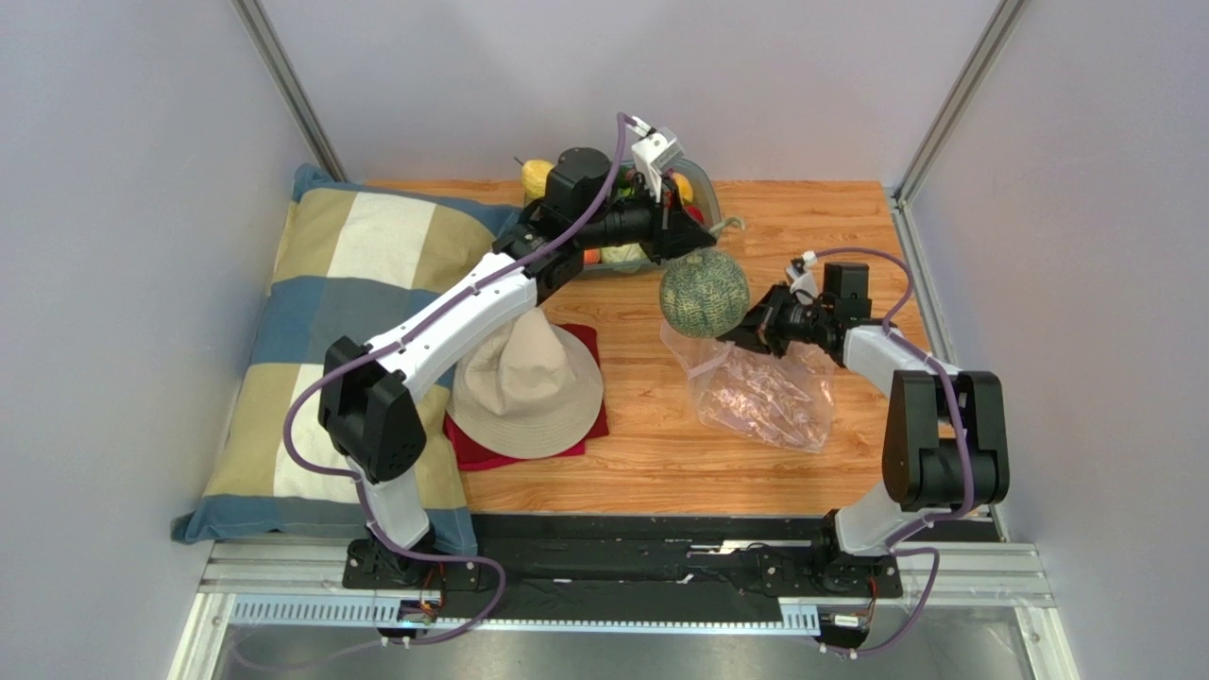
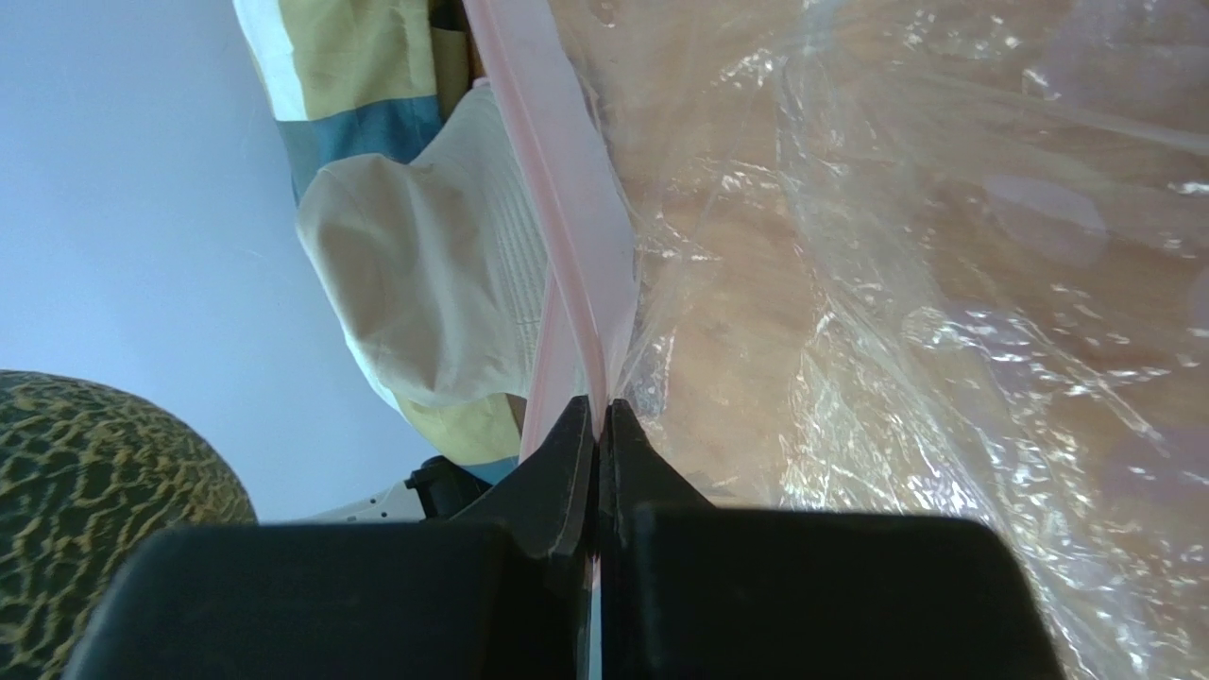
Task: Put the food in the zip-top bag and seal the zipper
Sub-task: Place the fake fruit in the zipper food storage bag.
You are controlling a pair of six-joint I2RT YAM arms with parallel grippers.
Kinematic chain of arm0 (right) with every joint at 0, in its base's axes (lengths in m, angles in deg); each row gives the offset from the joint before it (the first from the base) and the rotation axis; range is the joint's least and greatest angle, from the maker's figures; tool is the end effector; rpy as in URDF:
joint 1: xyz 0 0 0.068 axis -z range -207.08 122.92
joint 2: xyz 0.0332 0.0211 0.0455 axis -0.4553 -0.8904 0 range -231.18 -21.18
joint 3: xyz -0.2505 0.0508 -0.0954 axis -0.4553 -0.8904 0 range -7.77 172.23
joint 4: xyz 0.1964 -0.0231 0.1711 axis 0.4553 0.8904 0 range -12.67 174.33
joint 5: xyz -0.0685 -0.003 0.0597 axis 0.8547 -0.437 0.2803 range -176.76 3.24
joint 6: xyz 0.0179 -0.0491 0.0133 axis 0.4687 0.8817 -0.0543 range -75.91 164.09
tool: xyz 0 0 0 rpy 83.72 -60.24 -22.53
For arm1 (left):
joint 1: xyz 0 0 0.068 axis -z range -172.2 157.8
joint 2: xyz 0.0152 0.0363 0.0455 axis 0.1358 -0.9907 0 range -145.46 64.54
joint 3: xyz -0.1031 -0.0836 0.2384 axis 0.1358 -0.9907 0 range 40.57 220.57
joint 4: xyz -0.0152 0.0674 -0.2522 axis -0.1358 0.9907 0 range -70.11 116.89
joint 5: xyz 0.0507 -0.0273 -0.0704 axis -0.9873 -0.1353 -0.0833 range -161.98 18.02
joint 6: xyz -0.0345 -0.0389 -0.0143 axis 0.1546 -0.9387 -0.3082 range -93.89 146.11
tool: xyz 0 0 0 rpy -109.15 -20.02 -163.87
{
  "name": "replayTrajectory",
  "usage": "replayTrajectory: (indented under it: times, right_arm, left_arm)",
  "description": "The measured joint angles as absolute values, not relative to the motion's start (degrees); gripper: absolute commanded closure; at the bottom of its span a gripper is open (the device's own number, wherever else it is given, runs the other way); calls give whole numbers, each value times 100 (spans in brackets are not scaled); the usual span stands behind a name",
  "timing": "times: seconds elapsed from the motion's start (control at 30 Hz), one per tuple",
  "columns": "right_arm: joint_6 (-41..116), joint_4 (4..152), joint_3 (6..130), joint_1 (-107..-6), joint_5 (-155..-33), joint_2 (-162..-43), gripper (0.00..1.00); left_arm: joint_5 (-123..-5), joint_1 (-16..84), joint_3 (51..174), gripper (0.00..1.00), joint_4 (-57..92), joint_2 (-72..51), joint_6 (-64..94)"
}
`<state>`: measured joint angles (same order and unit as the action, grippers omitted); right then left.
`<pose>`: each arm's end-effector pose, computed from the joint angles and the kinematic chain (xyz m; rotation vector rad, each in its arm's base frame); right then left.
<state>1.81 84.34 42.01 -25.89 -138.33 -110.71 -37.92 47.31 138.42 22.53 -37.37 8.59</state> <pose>0.3109 0.0215 0.1969 0.4581 2.3796 1.4077 0.3159 -0.2864 0.4023 0.8079 1.6396 -1.2233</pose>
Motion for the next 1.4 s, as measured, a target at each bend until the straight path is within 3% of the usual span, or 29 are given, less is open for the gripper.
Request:
replayTrajectory:
  times: [0.93, 1.2, 1.4]
  right_arm:
    - [865, 8093, 3609, -2589, -13481, -11740, 100]
    - [1101, 8288, 3611, -2589, -13369, -11766, 100]
    - [1280, 8438, 3640, -2589, -13352, -11766, 100]
  left_arm:
    - [-4417, 4700, 12165, 100, 303, -4777, -546]
    - [-4889, 4578, 11579, 100, 384, -4814, 134]
    - [-5226, 4751, 11514, 100, 736, -4639, 1515]
